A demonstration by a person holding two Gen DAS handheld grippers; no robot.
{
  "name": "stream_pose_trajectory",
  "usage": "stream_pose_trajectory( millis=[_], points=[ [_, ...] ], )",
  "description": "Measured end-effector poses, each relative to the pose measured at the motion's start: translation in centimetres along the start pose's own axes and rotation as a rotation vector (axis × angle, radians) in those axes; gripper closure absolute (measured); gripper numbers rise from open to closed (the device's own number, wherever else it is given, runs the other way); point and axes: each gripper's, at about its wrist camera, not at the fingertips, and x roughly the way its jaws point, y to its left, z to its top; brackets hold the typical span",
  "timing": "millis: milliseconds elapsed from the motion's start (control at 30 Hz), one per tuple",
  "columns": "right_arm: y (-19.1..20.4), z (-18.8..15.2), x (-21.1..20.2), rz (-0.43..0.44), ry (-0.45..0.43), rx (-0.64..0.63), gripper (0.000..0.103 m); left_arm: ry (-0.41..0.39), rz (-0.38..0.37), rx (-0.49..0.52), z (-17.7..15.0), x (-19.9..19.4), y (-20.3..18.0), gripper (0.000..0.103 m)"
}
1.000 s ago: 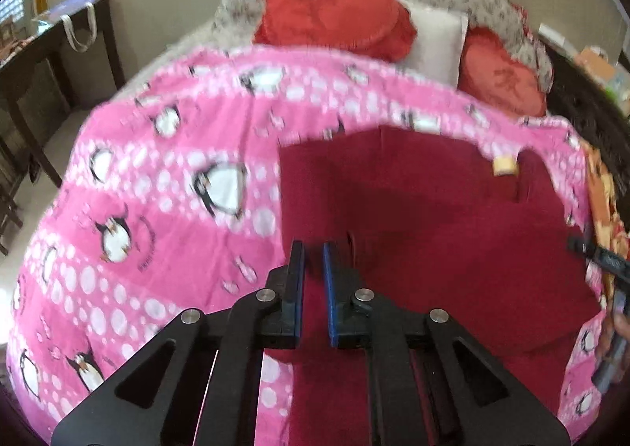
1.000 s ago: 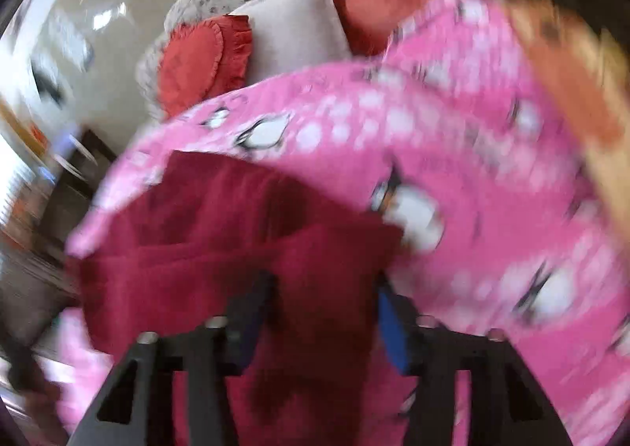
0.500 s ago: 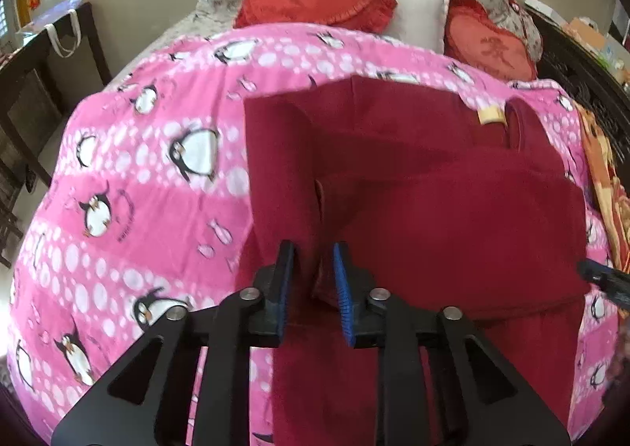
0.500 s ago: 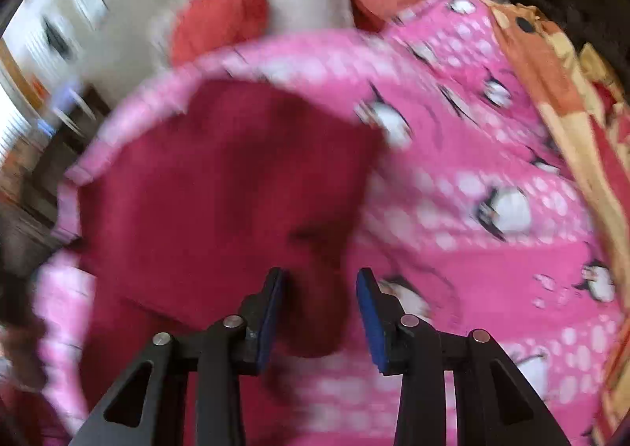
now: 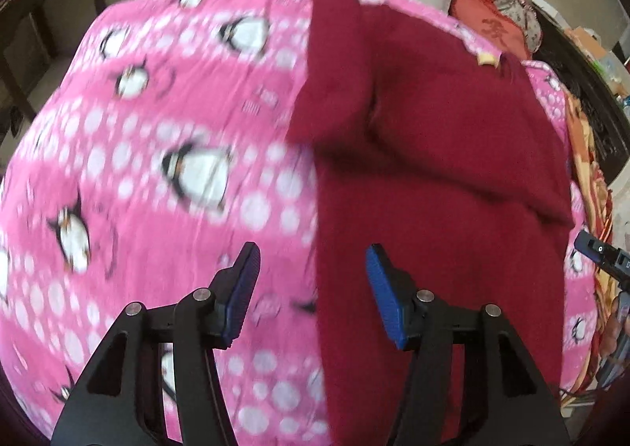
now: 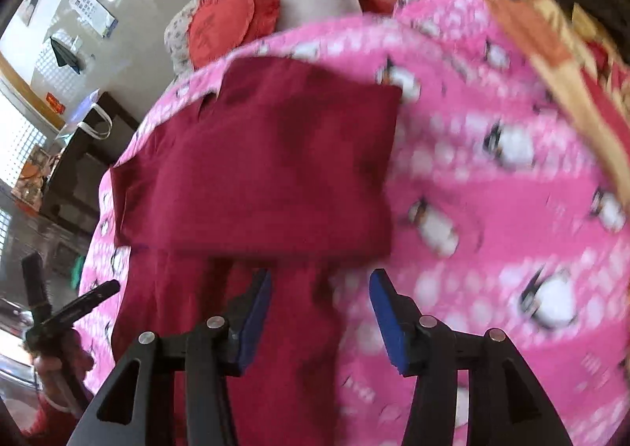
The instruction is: Fold small clothes
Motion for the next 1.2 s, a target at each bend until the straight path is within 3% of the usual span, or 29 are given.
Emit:
stream_pose_trajectory(
  millis=[100,167,233,267,333,433,600,667,733,800,933,1067,1200],
  points=[
    [-0.5,-1.4,1.9,-0.001,0.039,0.037,0.054,0.021,-0.023,-0.037,-1.6,0.2,0.5,0.047],
    [-0.7,-2.0,2.7,0.05,0.017,0.069,0.054,0.015,-0.03,-0.047,-2.3,0.0,0.5,0.047],
    [-0.3,-2.3,3.4,0.044,0.017,0.054,0.076,0.015,-0.023,-0.042,-2.9,-0.3,0.4,0.047],
    [0.2,-2.4,3.6,-0.001,0.015,0.018,0.086,0.017,-0.022,-0.038,-3.1,-0.5,0.3,0.047],
    [0.7,-2.3,3.1,-0.013,-0.015,-0.022,0.095,0.014,-0.024,-0.029,-3.5,-1.3,0.3,0.047],
    [-0.1,-2.3,3.1,-0.068,-0.027,-0.008,0.095,0.007,-0.035,-0.035,-4.4,-2.5,0.7,0.047],
    [-0.2,-2.9,1.1,-0.023,-0.034,0.052,0.094,0.017,-0.059,-0.005,-6.2,-4.1,1.1,0.047],
    [0.4,-3.7,-0.6,0.042,-0.008,0.056,0.093,0.018,-0.059,0.011,-6.9,-4.7,1.3,0.047],
    [1.3,-4.7,-2.4,0.154,0.015,0.028,0.086,0.046,-0.077,0.015,-7.4,-4.8,1.3,0.047],
    [2.6,-5.7,-4.3,0.189,0.03,-0.028,0.061,0.086,-0.119,0.014,-8.2,-5.0,1.5,0.047],
    [4.4,-8.1,-7.6,0.144,0.046,-0.142,0.059,0.127,-0.177,0.035,-10.2,-6.0,1.4,0.047],
    [3.1,-10.9,-8.7,0.122,0.141,-0.123,0.058,0.181,-0.23,0.045,-12.0,-6.2,0.8,0.047],
    [0.9,-14.0,-8.9,0.17,0.286,-0.067,0.056,0.217,-0.287,0.014,-13.0,-5.6,0.3,0.042]
  ],
)
